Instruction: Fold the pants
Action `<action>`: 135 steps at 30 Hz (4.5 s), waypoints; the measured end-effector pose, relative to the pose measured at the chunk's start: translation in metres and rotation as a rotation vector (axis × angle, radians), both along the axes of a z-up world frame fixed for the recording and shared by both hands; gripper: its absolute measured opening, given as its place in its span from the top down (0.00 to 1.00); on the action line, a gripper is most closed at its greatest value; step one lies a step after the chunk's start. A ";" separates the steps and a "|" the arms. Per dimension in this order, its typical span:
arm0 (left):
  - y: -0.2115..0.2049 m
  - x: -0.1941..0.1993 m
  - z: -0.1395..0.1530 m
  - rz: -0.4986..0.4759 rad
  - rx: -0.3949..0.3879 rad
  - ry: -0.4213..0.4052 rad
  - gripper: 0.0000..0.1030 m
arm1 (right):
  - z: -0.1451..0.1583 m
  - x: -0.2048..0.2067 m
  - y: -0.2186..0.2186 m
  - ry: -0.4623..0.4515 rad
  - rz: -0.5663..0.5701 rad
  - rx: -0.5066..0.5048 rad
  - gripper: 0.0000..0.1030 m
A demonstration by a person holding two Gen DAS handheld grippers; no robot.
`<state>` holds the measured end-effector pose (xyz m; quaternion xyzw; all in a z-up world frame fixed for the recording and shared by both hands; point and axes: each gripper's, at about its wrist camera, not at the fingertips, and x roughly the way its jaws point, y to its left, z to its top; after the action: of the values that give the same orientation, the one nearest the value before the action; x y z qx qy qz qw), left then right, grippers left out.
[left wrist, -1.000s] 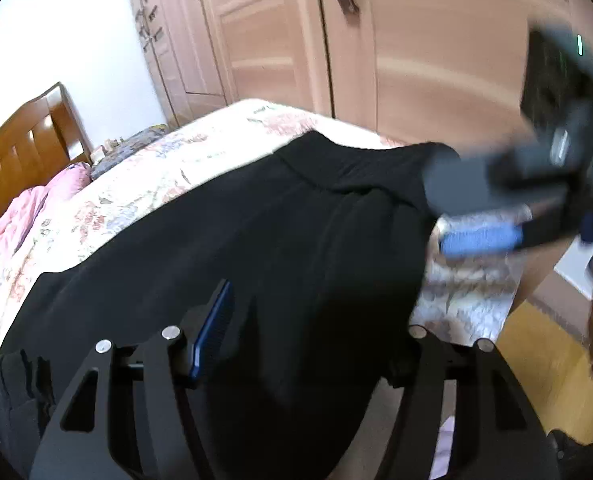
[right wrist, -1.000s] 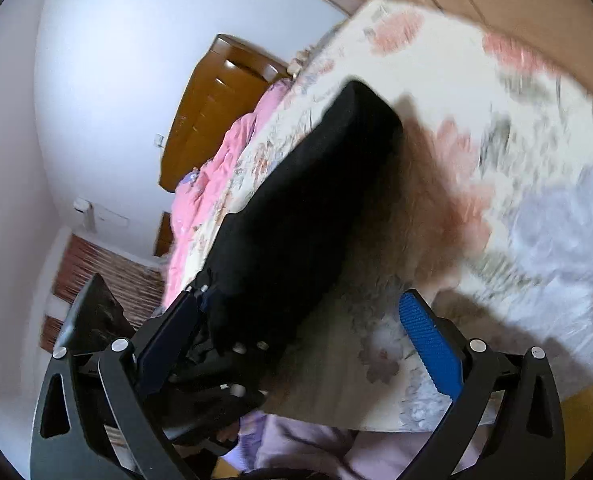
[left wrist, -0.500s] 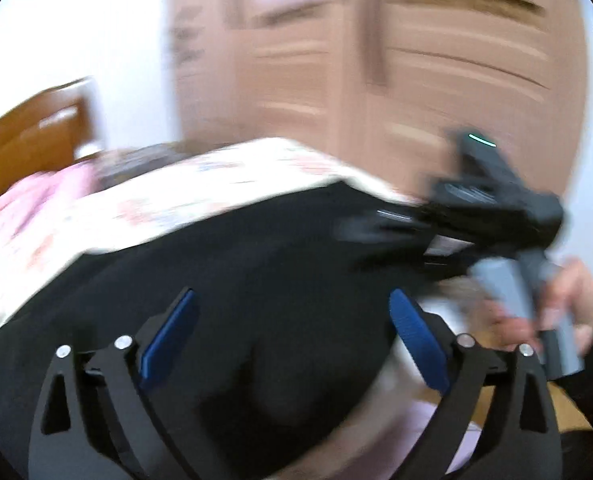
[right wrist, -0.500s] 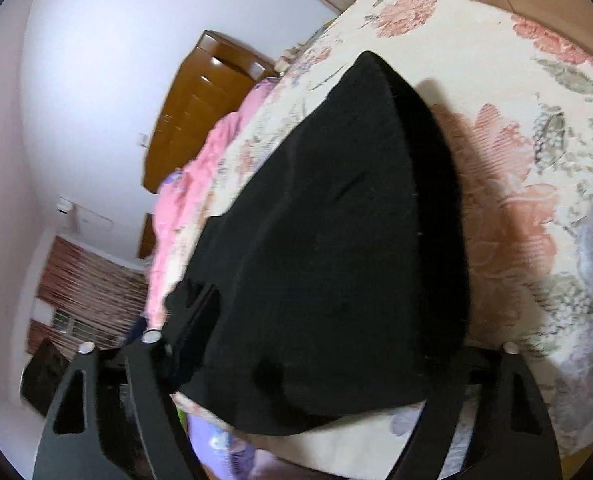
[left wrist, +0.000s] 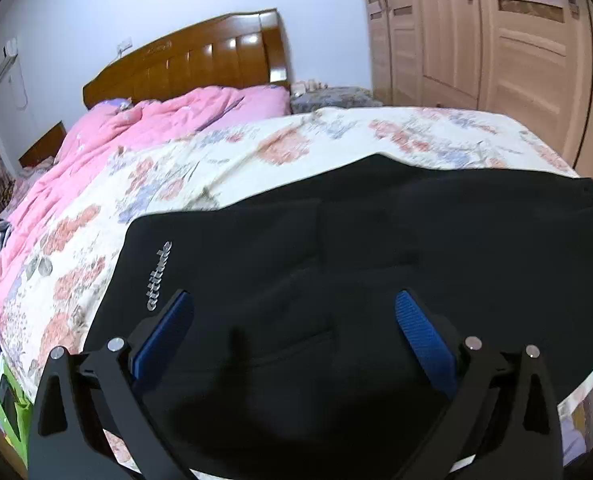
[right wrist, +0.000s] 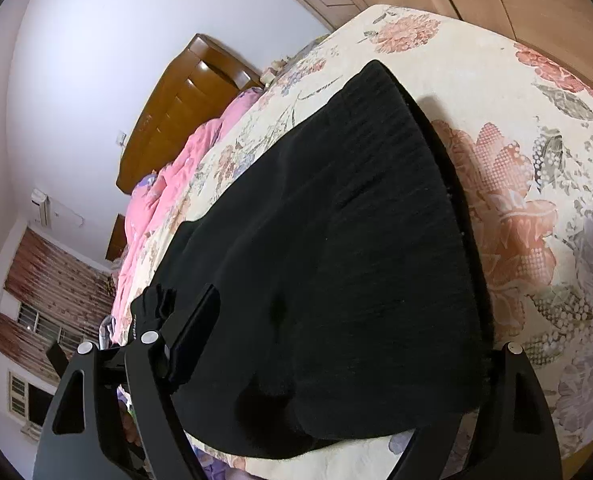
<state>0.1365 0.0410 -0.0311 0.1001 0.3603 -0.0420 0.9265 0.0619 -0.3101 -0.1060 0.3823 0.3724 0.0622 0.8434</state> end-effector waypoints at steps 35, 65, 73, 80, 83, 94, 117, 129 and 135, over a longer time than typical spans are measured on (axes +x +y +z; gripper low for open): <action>0.215 -0.076 0.017 0.256 -0.477 -0.167 0.02 | 0.147 0.076 0.403 -0.554 0.518 -0.863 0.66; 0.227 -0.079 0.024 0.166 -0.580 -0.081 0.02 | 0.098 0.020 0.261 -0.484 0.674 -0.443 0.09; 0.165 -0.025 0.005 0.134 -0.300 0.045 0.37 | 0.060 0.022 0.244 -0.413 0.640 -0.450 0.09; 0.164 -0.048 0.027 0.089 -0.273 -0.057 0.78 | 0.037 0.029 0.247 -0.357 0.630 -0.453 0.09; 0.168 -0.062 0.038 0.101 -0.302 -0.072 0.79 | 0.037 0.027 0.247 -0.353 0.624 -0.445 0.09; 0.185 -0.050 -0.004 0.150 -0.344 -0.017 0.66 | 0.047 0.024 0.259 -0.390 0.616 -0.500 0.09; 0.177 -0.066 0.046 0.317 -0.255 -0.157 0.18 | 0.060 0.030 0.267 -0.450 0.804 -0.402 0.04; 0.119 0.056 -0.010 0.030 0.028 0.130 0.09 | 0.073 0.124 0.268 -0.353 0.614 -0.475 0.41; 0.148 0.053 -0.025 0.047 -0.162 0.149 0.08 | 0.042 0.186 0.294 -0.215 0.663 -0.507 0.46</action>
<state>0.1891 0.1886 -0.0560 0.0131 0.4257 -0.0564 0.9030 0.2482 -0.0161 -0.0641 0.0139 0.3887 0.2756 0.8791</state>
